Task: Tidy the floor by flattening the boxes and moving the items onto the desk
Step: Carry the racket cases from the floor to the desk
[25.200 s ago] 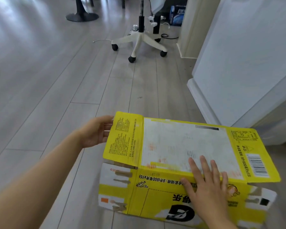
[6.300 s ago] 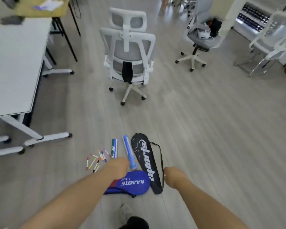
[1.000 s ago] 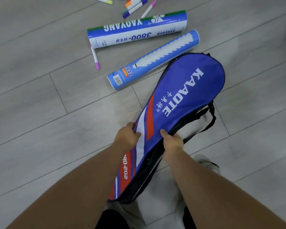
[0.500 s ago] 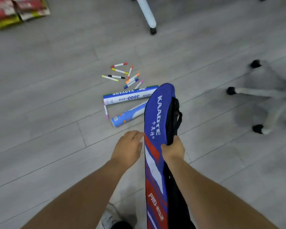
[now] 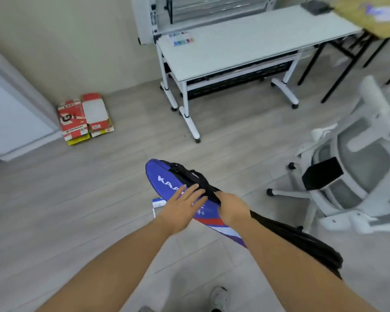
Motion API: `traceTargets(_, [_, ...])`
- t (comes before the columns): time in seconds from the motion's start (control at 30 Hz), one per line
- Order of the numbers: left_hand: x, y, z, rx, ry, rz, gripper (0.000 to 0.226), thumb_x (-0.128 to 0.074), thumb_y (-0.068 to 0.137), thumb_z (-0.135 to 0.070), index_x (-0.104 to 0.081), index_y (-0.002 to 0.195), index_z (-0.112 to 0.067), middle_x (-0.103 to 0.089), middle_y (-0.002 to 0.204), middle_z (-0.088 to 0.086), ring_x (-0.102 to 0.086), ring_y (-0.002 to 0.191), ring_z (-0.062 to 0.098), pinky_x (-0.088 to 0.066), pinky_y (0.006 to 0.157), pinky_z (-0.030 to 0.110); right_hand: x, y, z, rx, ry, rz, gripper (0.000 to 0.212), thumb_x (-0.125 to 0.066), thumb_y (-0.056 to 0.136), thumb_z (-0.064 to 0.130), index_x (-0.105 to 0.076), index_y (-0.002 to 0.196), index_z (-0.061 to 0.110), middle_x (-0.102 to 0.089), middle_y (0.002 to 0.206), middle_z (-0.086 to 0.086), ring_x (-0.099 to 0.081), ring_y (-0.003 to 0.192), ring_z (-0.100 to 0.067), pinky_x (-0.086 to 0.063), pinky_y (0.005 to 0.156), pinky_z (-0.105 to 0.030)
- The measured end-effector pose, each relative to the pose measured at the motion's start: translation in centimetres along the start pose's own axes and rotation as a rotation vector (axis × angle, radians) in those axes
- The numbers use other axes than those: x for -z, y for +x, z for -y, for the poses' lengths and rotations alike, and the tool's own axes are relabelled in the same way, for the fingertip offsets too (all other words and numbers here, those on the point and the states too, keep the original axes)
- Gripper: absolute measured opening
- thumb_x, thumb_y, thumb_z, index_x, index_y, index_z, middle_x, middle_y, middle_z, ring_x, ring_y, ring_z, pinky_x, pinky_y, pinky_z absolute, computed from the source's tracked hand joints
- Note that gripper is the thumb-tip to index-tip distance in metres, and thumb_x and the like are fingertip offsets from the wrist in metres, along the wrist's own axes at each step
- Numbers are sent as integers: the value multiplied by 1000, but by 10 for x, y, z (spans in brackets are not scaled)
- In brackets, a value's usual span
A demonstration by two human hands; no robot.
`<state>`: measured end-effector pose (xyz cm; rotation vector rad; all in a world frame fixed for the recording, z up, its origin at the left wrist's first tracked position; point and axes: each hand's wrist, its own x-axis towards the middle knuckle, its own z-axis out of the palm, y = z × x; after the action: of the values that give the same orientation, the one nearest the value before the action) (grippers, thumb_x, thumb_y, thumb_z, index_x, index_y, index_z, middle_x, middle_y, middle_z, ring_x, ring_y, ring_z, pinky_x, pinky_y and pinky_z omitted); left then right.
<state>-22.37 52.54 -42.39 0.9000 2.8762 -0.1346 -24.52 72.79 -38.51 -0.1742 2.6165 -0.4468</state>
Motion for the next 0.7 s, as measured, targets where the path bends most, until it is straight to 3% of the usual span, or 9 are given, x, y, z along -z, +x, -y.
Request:
traceTargets(0.13, [76,29,-6,124,-22,-92,63,-75,79,-26,-52,137,-18,-49,146,4,-37,141,28,-23,120,51,74,-17,-6,171,-115,-44,35,-51,93,16,-53,128,21,-64,121,-4,-59,111,-28,-44,87,-31])
traceTargets(0.23, [118,49,3,164,-22,18,54,-67,87,-36,-52,136,-19,-59,132,1,-49,130,26,-16,121,56,111,-11,-12,235,-129,-58,39,-52,94,17,-52,132,24,-63,123,-4,-59,111,-29,-45,87,-32])
traceTargets(0.33, [149,73,15,225,-74,147,36,-51,98,-30,-48,133,-22,-61,124,-1,-54,122,24,-6,121,53,140,7,-15,261,-126,-34,35,-51,94,19,-51,129,22,-62,124,-7,-57,110,-31,-46,85,-36])
traceTargets(0.5, [178,123,51,315,-125,134,26,-49,97,-19,-53,122,-23,-61,124,-1,-54,121,24,-22,115,49,190,59,-26,292,-257,-105,27,-54,93,25,-50,119,19,-62,118,-6,-58,106,-31,-44,80,-38])
traceTargets(0.7, [201,199,118,356,-146,82,21,-48,99,-21,-55,118,-25,-64,118,1,-56,115,26,-26,115,47,259,143,-59,185,-391,-143,34,-56,93,25,-46,125,23,-60,121,-1,-55,114,-27,-36,96,-41])
